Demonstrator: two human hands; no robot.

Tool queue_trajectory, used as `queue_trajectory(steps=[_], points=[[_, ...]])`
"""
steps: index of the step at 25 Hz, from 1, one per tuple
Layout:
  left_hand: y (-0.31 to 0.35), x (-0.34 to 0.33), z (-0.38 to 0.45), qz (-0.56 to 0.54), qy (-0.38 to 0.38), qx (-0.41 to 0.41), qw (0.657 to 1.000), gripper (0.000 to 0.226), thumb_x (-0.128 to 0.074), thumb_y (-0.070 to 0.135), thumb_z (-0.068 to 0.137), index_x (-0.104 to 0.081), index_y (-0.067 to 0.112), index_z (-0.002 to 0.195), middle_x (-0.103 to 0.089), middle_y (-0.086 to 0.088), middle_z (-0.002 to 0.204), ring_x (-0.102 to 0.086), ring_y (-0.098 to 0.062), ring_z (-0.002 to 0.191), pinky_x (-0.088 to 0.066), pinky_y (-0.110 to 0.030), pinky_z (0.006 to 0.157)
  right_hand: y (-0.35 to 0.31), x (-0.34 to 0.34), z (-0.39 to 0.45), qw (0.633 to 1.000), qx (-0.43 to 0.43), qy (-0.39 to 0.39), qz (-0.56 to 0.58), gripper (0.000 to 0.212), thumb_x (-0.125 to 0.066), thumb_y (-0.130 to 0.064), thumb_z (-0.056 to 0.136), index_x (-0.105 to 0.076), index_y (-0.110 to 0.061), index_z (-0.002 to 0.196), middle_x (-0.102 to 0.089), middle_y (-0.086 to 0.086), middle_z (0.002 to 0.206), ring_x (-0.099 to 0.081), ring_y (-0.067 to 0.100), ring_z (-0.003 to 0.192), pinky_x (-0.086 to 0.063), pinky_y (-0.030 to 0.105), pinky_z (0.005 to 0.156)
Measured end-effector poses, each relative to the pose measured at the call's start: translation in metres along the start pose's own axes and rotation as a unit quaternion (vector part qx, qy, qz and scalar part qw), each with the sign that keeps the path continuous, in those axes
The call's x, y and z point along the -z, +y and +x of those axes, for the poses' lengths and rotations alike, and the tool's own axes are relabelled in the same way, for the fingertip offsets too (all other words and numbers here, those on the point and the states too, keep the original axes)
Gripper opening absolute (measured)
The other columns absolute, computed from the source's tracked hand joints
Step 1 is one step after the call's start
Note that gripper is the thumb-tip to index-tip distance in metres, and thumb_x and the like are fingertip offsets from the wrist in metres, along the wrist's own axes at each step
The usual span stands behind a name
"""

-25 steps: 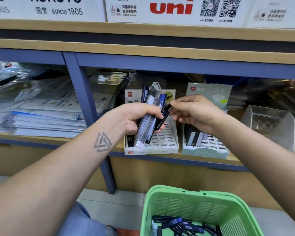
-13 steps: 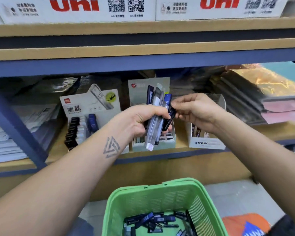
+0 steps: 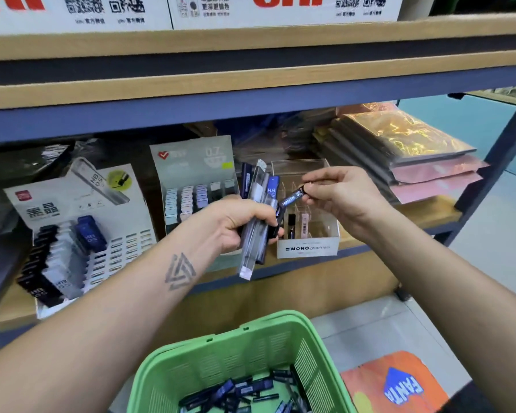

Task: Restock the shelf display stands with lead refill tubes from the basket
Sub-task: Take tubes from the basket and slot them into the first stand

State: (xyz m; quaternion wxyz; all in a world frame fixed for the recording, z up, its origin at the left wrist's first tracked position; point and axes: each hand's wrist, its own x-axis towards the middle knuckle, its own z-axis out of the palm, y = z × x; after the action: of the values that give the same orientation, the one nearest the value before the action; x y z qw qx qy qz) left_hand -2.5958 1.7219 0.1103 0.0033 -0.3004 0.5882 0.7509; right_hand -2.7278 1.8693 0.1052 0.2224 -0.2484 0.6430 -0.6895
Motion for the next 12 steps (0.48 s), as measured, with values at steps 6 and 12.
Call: queue_trajectory(steps=[6, 12], points=[[0.012, 0.002, 0.003, -0.003, 0.029, -0.02, 0.999, 0.02, -0.055, -0.018, 0.085, -0.055, 0.0, 0.093, -0.066, -0.019, 0.074, -0.071, -0.026, 0.059, -0.06, -0.031, 0.053, 0.009, 0.027, 0.006, 0.99, 0.061, 0.044, -0.116, 0.018, -0.077, 0.006, 0.082, -0.073, -0.006, 0.095, -0.075, 0.017, 0.085, -0.076, 0.028, 0.079, -0.061, 0.03, 0.075], [0.02, 0.012, -0.006, -0.011, 0.031, -0.026, 0.999, 0.019, -0.055, -0.015, 0.086, -0.055, -0.002, 0.1, -0.067, -0.02, 0.077, -0.072, -0.024, 0.06, -0.061, -0.032, 0.06, 0.028, 0.013, 0.006, 0.899, 0.145, 0.017, -0.414, 0.016, -0.079, -0.008, 0.085, -0.077, -0.018, 0.098, -0.073, -0.002, 0.088, -0.069, 0.013, 0.084, -0.058, 0.033, 0.086]])
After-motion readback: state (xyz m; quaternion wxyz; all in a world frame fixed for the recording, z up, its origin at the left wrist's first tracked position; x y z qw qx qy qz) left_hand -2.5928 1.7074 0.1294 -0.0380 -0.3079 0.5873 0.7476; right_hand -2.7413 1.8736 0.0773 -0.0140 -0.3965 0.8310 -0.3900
